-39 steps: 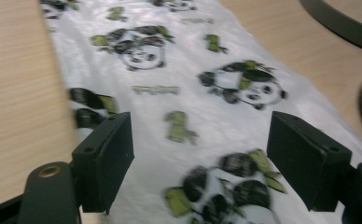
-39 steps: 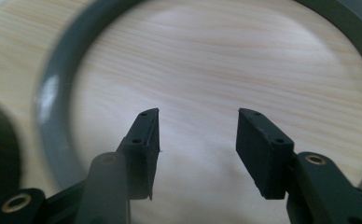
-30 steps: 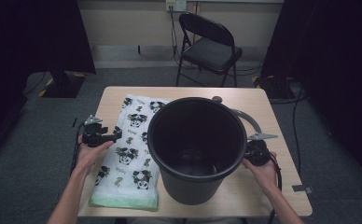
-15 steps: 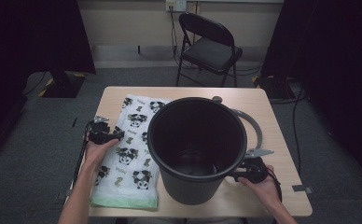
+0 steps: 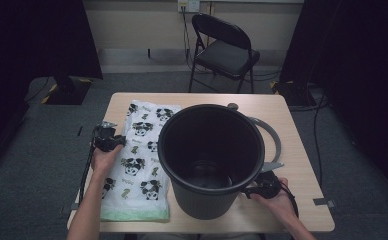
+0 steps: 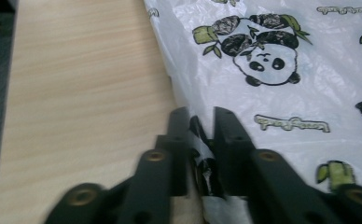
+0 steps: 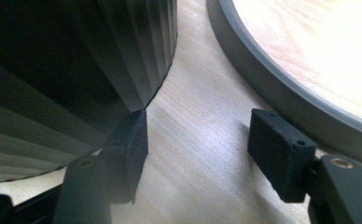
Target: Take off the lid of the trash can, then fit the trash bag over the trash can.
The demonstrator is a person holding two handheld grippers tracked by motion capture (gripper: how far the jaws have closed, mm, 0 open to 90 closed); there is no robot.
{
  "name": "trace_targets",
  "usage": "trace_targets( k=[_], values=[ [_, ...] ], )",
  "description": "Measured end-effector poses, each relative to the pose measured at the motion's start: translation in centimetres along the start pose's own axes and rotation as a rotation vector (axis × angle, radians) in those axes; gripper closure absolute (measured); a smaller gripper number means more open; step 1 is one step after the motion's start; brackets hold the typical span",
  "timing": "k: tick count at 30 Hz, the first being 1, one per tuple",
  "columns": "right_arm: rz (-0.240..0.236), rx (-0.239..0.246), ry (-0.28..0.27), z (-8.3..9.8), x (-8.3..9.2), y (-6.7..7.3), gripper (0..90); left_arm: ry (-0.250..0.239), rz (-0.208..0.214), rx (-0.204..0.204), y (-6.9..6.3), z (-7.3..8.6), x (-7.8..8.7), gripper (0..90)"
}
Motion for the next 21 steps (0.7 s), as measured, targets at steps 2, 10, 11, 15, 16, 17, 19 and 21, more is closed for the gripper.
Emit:
trace_targets(
  k=[2, 10, 11, 15, 16, 17, 19, 21],
  values=[
    [-0.002, -0.007, 0.003, 0.0, 0.0, 0.0, 36.8, -0.009, 0.056, 0.044, -0.2, 0.2, 0.0, 90.0],
    [-0.004, -0.015, 0.003, -0.2, -0.1, -0.1, 36.6, -0.037, 0.172, 0.059, -2.0, -0.2, 0.5, 90.0],
    [-0.008, -0.022, 0.004, -0.2, -0.1, -0.1, 36.3, -0.044, 0.177, 0.051, -2.2, -0.3, 0.7, 90.0],
    [-0.016, -0.028, 0.01, -0.2, 0.0, 0.0, 34.8, -0.084, 0.209, 0.041, -2.8, -0.8, 2.1, 90.0],
    [-0.016, -0.028, 0.01, -0.2, 0.0, 0.0, 34.8, -0.084, 0.209, 0.041, -2.8, -0.8, 2.1, 90.0],
    [-0.024, -0.025, 0.016, -0.2, 0.0, 0.2, 34.6, -0.108, 0.223, 0.036, -3.0, -1.1, 2.9, 90.0],
    [-0.028, -0.031, 0.018, -0.2, 0.0, 0.2, 34.4, -0.12, 0.236, 0.038, -3.2, -1.2, 3.3, 90.0],
    [-0.026, -0.025, 0.021, -0.3, 0.0, 0.3, 34.9, -0.15, 0.246, 0.027, -3.5, -1.8, 4.4, 90.0]
  ],
)
Point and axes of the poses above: each handheld gripper's, and its own axes: x roughly backward along the jaws, z roughly out of its underside, y roughly to its left, the point moved 7 cm from there along -x, roughly forward along the jaws, and after that the axes turned 5 degrees about y, right-handed, at the moved point
